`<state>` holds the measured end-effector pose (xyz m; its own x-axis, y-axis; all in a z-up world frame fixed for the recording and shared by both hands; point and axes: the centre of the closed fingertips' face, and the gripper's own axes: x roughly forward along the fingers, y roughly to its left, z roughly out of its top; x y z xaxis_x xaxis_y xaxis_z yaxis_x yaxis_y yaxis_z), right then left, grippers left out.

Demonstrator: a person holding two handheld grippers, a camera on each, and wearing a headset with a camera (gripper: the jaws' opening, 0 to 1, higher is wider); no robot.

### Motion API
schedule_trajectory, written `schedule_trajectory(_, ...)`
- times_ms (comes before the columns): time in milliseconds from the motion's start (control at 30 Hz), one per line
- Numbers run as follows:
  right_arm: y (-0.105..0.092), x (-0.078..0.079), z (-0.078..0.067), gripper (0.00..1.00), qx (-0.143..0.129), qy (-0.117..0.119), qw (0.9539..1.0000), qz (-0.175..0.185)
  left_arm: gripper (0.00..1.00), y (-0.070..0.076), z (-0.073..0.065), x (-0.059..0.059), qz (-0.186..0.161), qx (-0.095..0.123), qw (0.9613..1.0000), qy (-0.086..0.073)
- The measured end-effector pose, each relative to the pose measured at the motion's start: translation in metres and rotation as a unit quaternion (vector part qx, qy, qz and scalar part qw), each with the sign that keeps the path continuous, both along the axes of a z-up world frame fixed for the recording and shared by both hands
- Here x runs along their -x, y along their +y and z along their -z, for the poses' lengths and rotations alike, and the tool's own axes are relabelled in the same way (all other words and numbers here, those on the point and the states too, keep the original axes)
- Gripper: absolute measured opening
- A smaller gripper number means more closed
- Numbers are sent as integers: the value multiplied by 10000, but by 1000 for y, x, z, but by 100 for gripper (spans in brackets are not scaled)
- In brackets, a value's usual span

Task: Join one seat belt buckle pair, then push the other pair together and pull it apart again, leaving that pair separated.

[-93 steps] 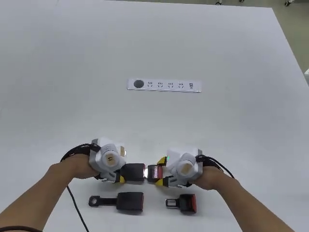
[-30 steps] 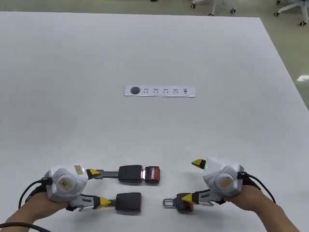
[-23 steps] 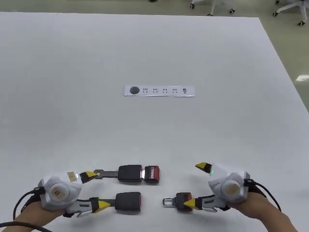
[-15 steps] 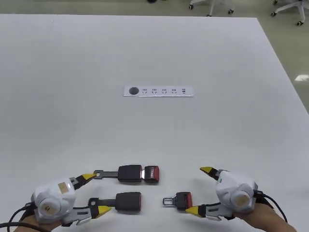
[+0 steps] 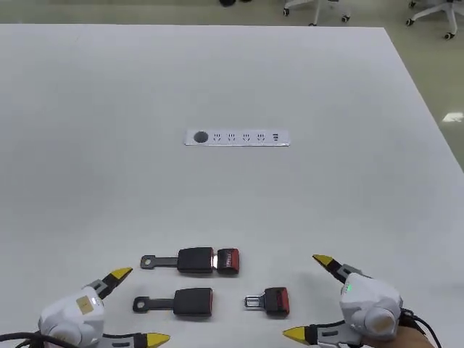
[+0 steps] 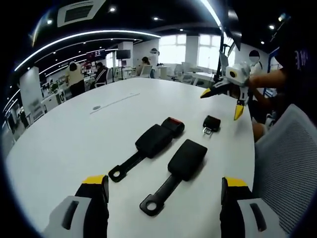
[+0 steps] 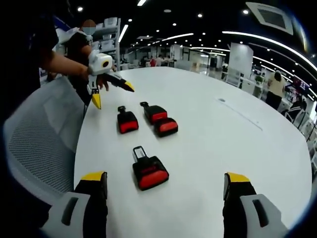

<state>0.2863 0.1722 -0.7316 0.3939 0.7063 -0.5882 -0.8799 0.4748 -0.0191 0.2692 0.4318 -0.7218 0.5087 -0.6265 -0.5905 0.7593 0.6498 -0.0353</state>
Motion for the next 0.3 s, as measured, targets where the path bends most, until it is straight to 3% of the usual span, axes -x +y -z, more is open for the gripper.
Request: schedule_trajectory(300,-1,3,1,99,-25,78,10000,21,100,-3,-7,-2,-12,-20,10000,-83)
